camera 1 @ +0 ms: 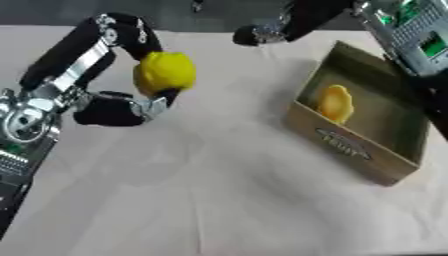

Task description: Pick up the objects with one hand, pass them to the other hand, and then place them into the box on the other side of the table.

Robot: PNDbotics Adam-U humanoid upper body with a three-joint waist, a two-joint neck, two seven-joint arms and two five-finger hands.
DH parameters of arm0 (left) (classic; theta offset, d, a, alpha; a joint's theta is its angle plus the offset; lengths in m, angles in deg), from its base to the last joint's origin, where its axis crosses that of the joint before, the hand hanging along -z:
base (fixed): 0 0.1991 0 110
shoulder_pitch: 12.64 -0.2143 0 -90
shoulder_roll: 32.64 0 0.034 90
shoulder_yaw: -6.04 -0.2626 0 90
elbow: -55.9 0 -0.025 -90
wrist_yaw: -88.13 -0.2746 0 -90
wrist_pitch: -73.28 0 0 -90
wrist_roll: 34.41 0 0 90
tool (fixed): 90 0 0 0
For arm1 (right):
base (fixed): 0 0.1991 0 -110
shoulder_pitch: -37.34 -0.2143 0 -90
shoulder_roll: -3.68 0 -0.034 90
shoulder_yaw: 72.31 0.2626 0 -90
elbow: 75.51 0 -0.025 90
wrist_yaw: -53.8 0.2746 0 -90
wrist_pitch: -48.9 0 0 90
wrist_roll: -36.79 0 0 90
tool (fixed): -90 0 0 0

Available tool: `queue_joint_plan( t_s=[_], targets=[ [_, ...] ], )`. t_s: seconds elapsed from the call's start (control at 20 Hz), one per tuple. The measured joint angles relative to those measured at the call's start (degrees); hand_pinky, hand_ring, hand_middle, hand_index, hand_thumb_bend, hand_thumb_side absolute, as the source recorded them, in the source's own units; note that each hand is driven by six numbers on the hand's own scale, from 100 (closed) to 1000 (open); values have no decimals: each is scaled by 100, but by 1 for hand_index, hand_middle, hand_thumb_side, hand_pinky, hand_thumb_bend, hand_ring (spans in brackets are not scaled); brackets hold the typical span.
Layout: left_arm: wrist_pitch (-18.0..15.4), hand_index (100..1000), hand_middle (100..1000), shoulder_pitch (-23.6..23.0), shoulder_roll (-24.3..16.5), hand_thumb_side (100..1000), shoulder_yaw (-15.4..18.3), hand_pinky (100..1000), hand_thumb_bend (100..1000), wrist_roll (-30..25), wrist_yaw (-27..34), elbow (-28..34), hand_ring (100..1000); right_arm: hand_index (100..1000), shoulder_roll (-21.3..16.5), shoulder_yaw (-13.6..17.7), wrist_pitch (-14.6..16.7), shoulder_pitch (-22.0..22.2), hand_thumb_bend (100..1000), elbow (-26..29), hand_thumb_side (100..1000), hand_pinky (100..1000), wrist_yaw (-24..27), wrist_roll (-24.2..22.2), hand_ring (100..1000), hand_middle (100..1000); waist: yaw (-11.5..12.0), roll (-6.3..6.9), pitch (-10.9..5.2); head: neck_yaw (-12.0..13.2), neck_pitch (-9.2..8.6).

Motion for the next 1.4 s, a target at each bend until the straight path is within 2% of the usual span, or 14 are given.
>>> queue_joint_plan(
  t_s=[0.25, 0.35, 0.5, 0.75, 0.9, 1.4],
  targets=[
    [-13, 536, 563, 2, 0, 144, -27, 638, 275, -11, -47, 2, 561, 850, 128, -115, -82, -135, 573, 0, 318, 954, 1, -2, 907, 830, 5, 0, -9, 0, 3],
    [-36, 536, 564, 3, 0, 138, -32, 638, 287, -13, -87, 14, 563, 849, 193, -154, -153, -180, 556, -7, 320, 917, 69, 70, 900, 825, 8, 0, -10, -1, 5],
    [-113, 537, 565, 9, 9, 129, -33, 640, 295, -11, -199, 40, 567, 852, 310, -224, -366, -252, 525, -96, 347, 879, 439, 154, 885, 821, 23, 0, -10, -14, 10],
    [-296, 536, 565, 50, 41, 108, -34, 643, 315, 29, -494, 124, 575, 857, 431, -316, -942, -327, 516, -258, 368, 873, 1354, 161, 880, 820, 33, 0, -10, -21, 35],
    [-443, 537, 565, 56, 41, 100, -34, 644, 327, 98, -723, 198, 580, 859, 454, -347, -1192, -355, 511, -284, 374, 875, 1733, 141, 879, 820, 36, -2, -10, -23, 37],
    [-932, 541, 560, 59, 39, 100, -32, 643, 334, 497, -1320, 385, 578, 867, 461, -384, -1518, -369, 485, -284, 390, 873, 2323, -9, 854, 822, 42, -2, -10, -32, 27]
  ],
)
